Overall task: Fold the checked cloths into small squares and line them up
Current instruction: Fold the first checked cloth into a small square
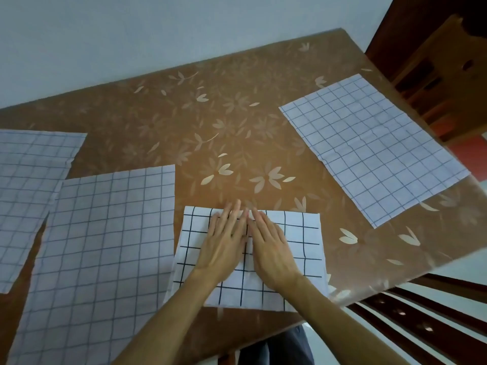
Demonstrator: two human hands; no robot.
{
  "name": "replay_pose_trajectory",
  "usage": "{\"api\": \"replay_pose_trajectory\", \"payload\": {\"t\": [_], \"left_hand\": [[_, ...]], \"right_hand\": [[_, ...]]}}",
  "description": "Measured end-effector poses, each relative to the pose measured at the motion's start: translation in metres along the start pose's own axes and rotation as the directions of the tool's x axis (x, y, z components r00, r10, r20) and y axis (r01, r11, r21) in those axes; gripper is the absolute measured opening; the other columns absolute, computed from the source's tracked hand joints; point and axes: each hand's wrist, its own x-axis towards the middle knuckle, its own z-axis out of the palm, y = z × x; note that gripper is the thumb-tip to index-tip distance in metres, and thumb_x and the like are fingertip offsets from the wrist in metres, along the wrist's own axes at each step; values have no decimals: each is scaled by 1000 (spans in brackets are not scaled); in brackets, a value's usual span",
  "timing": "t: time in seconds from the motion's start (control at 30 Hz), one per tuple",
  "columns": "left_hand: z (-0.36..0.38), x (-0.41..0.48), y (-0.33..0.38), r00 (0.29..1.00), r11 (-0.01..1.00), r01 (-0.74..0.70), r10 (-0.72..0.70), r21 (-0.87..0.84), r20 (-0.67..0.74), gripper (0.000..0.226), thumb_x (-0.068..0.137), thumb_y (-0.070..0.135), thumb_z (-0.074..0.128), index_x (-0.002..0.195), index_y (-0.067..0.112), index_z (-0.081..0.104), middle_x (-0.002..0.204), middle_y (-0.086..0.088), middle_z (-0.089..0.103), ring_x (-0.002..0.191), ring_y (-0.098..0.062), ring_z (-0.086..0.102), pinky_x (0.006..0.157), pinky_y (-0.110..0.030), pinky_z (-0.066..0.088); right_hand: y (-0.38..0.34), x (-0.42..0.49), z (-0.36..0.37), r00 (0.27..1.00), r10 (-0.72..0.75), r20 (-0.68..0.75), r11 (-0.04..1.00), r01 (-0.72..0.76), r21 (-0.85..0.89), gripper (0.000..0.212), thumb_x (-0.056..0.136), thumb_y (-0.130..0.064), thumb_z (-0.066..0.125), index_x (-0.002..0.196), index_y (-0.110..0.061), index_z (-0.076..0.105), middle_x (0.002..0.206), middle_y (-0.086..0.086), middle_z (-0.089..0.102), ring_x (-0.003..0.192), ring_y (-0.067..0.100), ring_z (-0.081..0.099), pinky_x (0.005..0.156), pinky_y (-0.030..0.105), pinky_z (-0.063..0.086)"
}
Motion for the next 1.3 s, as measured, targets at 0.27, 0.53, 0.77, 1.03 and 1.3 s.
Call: {"api": "replay_pose_trajectory", "payload": {"t": [0.27, 0.53, 0.77, 1.03, 1.3], "left_hand": [[30, 4, -10, 986, 995, 100, -95, -28, 136, 69, 102, 61, 7, 159, 24, -3, 166, -9, -6, 154, -25, -5, 123, -51, 12], [23, -4, -31, 970, 975, 210, -198, -73, 143, 85, 90, 80, 14, 158, 32, -4, 166, -9, -12, 153, -27, -10, 122, -56, 1], [6, 9, -25, 973, 970, 230, -227, -74, 46, 65, 100, 58, 20, 149, 21, 42, 159, -18, 31, 148, -35, 25, 118, -61, 16], [-24, 72, 9, 973, 940, -125, 178, -317, 144, 62, 91, 48, 64, 144, 20, 46, 144, -1, 48, 133, -22, 41, 112, -40, 35], [-49, 82, 14, 945, 875, 138, 24, -464, 327, 38, 87, 40, 73, 106, 8, 66, 92, -5, 66, 86, -22, 60, 76, -35, 51]], "right_hand": [[38, 8, 36, 989, 67, 133, 983, -42, -181, 62, 105, -47, 17, 156, -13, 11, 164, 7, 0, 151, 23, -3, 120, 42, 1], [95, -11, 2, 977, 152, 150, 970, -118, -214, 65, 103, -54, 14, 156, -20, -4, 163, 3, -14, 150, 17, -14, 123, 40, -1], [109, 0, -31, 986, 165, -36, 977, -169, -128, 52, 95, -25, 58, 143, -15, 44, 137, 8, 51, 115, 31, 51, 95, 42, 42], [113, 28, -54, 999, -10, -36, 999, 9, -44, 16, 78, -17, 78, 91, -12, 69, 105, 6, 62, 95, 30, 57, 82, 48, 50], [90, 32, -108, 978, 166, -123, 935, -116, 336, 15, 84, -30, 74, 93, -23, 64, 85, -15, 63, 78, 5, 58, 73, 25, 47]]}}
